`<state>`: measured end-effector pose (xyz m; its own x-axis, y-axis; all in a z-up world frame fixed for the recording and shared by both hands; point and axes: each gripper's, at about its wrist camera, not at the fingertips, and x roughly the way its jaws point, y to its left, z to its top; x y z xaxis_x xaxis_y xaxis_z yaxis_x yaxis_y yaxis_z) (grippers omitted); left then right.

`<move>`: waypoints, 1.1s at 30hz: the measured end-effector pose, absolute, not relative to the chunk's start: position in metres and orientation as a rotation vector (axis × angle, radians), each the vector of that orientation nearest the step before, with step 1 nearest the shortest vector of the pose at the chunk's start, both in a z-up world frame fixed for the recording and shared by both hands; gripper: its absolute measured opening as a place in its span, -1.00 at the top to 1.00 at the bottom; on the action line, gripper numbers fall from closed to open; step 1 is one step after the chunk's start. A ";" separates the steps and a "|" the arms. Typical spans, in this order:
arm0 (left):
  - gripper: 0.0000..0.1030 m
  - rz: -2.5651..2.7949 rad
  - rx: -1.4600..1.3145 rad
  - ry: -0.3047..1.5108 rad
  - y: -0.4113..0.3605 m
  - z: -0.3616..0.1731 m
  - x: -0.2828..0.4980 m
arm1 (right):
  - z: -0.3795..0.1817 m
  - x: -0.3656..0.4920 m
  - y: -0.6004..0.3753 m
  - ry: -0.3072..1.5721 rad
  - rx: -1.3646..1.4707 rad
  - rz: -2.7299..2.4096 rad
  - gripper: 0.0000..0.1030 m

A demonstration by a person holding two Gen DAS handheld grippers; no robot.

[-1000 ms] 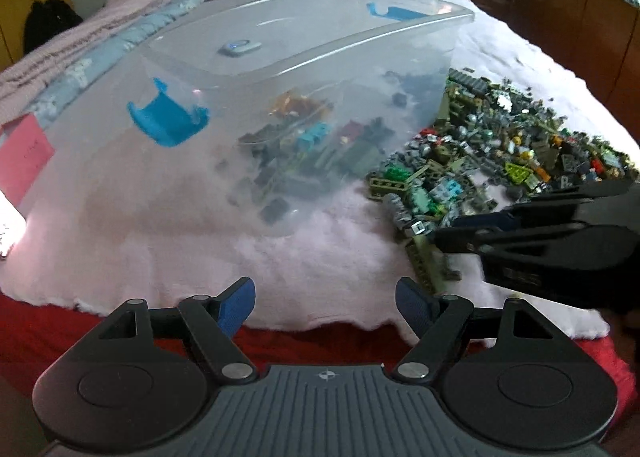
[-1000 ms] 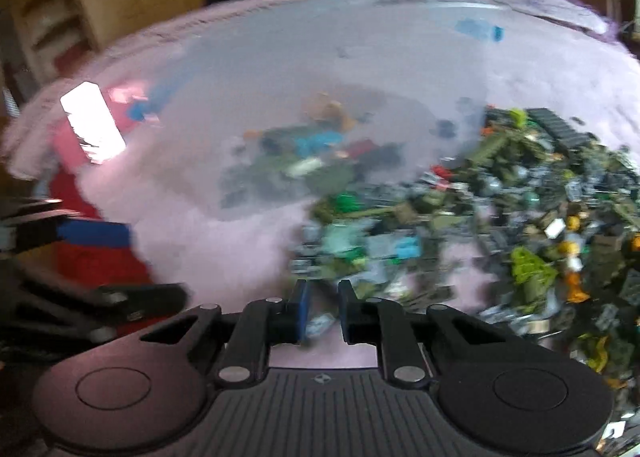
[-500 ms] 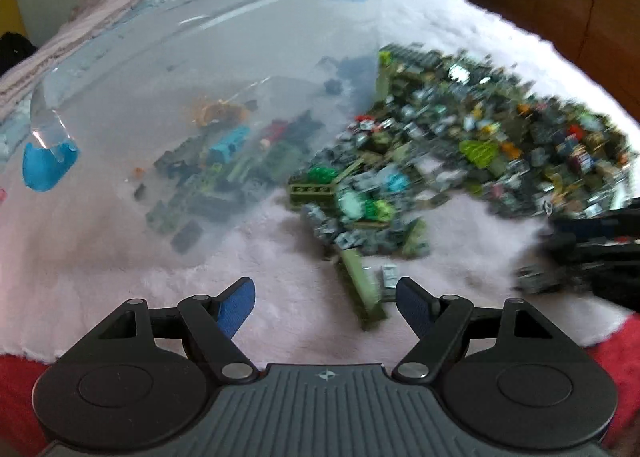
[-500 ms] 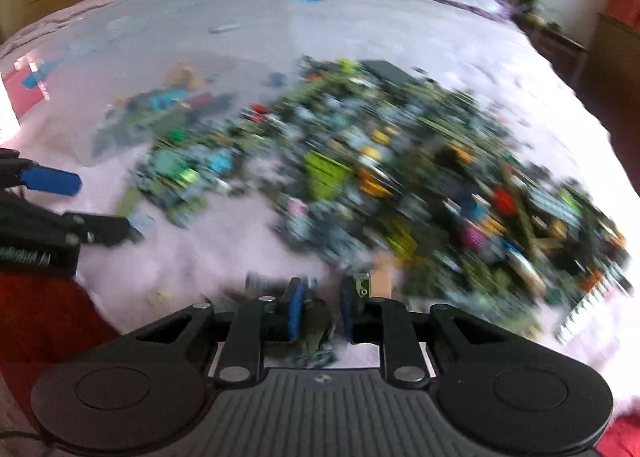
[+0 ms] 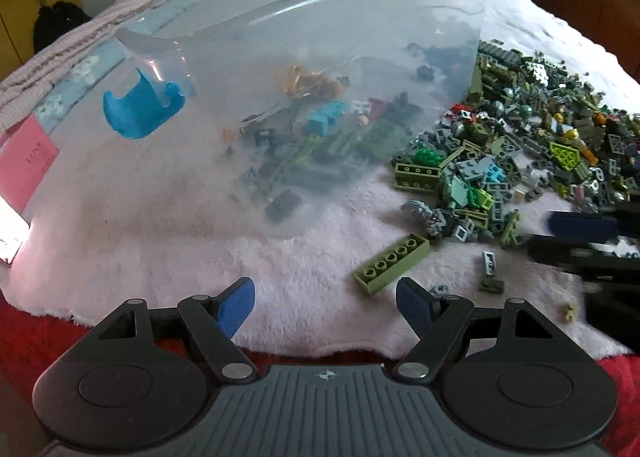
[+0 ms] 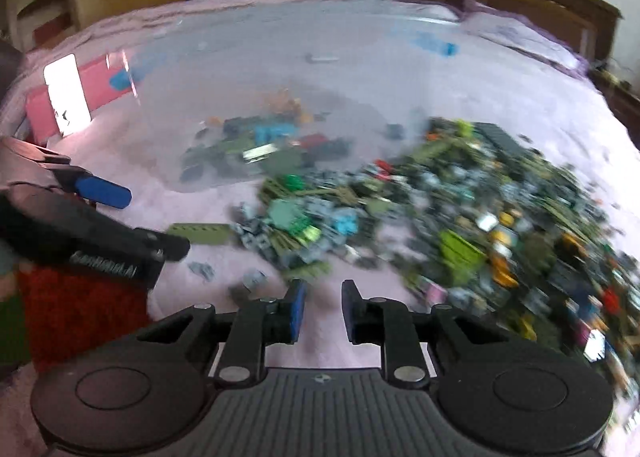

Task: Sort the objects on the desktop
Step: 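Grasp a small grey piece with the left tool while the right tool grasps a grey piece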

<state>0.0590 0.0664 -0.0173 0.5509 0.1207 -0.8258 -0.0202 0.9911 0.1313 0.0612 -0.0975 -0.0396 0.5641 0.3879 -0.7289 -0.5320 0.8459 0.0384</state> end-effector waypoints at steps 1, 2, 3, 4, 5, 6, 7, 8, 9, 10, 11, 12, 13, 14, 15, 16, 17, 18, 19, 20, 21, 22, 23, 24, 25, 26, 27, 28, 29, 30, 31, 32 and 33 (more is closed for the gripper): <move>-0.51 0.076 0.105 0.981 0.066 -0.015 0.057 | -0.043 0.065 -0.091 0.812 -0.208 0.548 0.57; -0.51 0.065 0.099 0.975 0.067 -0.012 0.055 | -0.046 0.068 -0.086 0.819 -0.227 0.545 0.59; -0.51 0.054 0.093 0.969 0.067 -0.009 0.053 | -0.048 0.070 -0.082 0.823 -0.244 0.542 0.70; -0.51 0.042 0.087 0.963 0.067 -0.007 0.052 | -0.047 0.068 -0.082 0.820 -0.254 0.538 0.74; -0.47 0.023 0.084 0.952 0.065 -0.005 0.050 | -0.046 0.065 -0.083 0.817 -0.264 0.534 0.82; -0.45 -0.005 0.081 0.940 0.062 -0.003 0.048 | -0.045 0.063 -0.084 0.814 -0.273 0.530 0.84; -0.45 -0.038 0.082 0.929 0.058 -0.002 0.047 | -0.044 0.060 -0.085 0.811 -0.281 0.525 0.84; -0.41 -0.073 0.090 0.918 0.052 -0.002 0.046 | -0.043 0.057 -0.089 0.811 -0.278 0.512 0.84; -0.36 -0.106 0.100 0.908 0.047 -0.002 0.045 | -0.043 0.054 -0.094 0.813 -0.271 0.497 0.84; -0.33 -0.131 0.117 0.906 0.041 -0.003 0.046 | -0.043 0.052 -0.099 0.819 -0.260 0.483 0.84; -0.26 -0.157 0.134 0.903 0.034 -0.005 0.047 | -0.044 0.050 -0.105 0.824 -0.249 0.470 0.84; -0.22 -0.183 0.151 0.901 0.028 -0.006 0.047 | -0.044 0.048 -0.110 0.830 -0.238 0.461 0.83; -0.21 -0.208 0.164 0.901 0.021 -0.009 0.047 | -0.044 0.047 -0.115 0.835 -0.228 0.452 0.83; -0.17 -0.230 0.171 0.902 0.016 -0.013 0.048 | -0.045 0.046 -0.119 0.839 -0.217 0.444 0.82; -0.07 -0.247 0.172 0.906 0.011 -0.017 0.047 | -0.046 0.045 -0.123 0.843 -0.207 0.436 0.82; -0.02 -0.262 0.168 0.915 0.008 -0.021 0.049 | -0.046 0.044 -0.125 0.843 -0.197 0.432 0.81; 0.11 -0.271 0.160 0.924 0.007 -0.025 0.049 | -0.046 0.044 -0.128 0.842 -0.183 0.427 0.76; 0.16 -0.277 0.153 0.931 0.006 -0.028 0.049 | -0.047 0.043 -0.130 0.841 -0.170 0.423 0.71; 0.16 -0.279 0.148 0.930 0.006 -0.029 0.048 | -0.047 0.043 -0.132 0.840 -0.157 0.419 0.69; 0.19 -0.280 0.143 0.929 0.007 -0.030 0.048 | -0.046 0.042 -0.133 0.838 -0.149 0.417 0.67; 0.24 -0.281 0.139 0.928 0.008 -0.031 0.048 | -0.046 0.042 -0.135 0.837 -0.141 0.415 0.67; 0.26 -0.284 0.137 0.929 0.009 -0.031 0.049 | -0.046 0.041 -0.136 0.835 -0.132 0.413 0.67; 0.27 -0.285 0.133 0.931 0.009 -0.032 0.050 | -0.046 0.041 -0.137 0.837 -0.122 0.413 0.66; 0.27 -0.286 0.122 0.936 0.010 -0.032 0.052 | -0.046 0.041 -0.137 0.840 -0.113 0.414 0.66; 0.27 -0.287 0.112 0.939 0.011 -0.033 0.053 | -0.046 0.041 -0.138 0.843 -0.103 0.416 0.66; 0.27 -0.287 0.104 0.941 0.012 -0.033 0.053 | -0.046 0.041 -0.139 0.847 -0.094 0.417 0.66; 0.27 -0.288 0.100 0.941 0.013 -0.033 0.053 | -0.046 0.041 -0.139 0.850 -0.085 0.419 0.64; 0.27 -0.289 0.100 0.940 0.014 -0.033 0.053 | -0.046 0.041 -0.139 0.852 -0.079 0.421 0.64; 0.27 -0.290 0.101 0.939 0.014 -0.032 0.053 | -0.045 0.042 -0.139 0.854 -0.075 0.424 0.64; 0.29 -0.292 0.101 0.936 0.014 -0.033 0.052 | -0.046 0.043 -0.138 0.854 -0.078 0.425 0.64; 0.31 -0.293 0.098 0.935 0.015 -0.032 0.052 | -0.046 0.043 -0.137 0.854 -0.079 0.424 0.64; 0.39 -0.293 0.095 0.934 0.015 -0.032 0.052 | -0.047 0.044 -0.137 0.854 -0.080 0.423 0.64; 0.47 -0.293 0.089 0.933 0.016 -0.031 0.052 | -0.047 0.044 -0.136 0.855 -0.079 0.422 0.64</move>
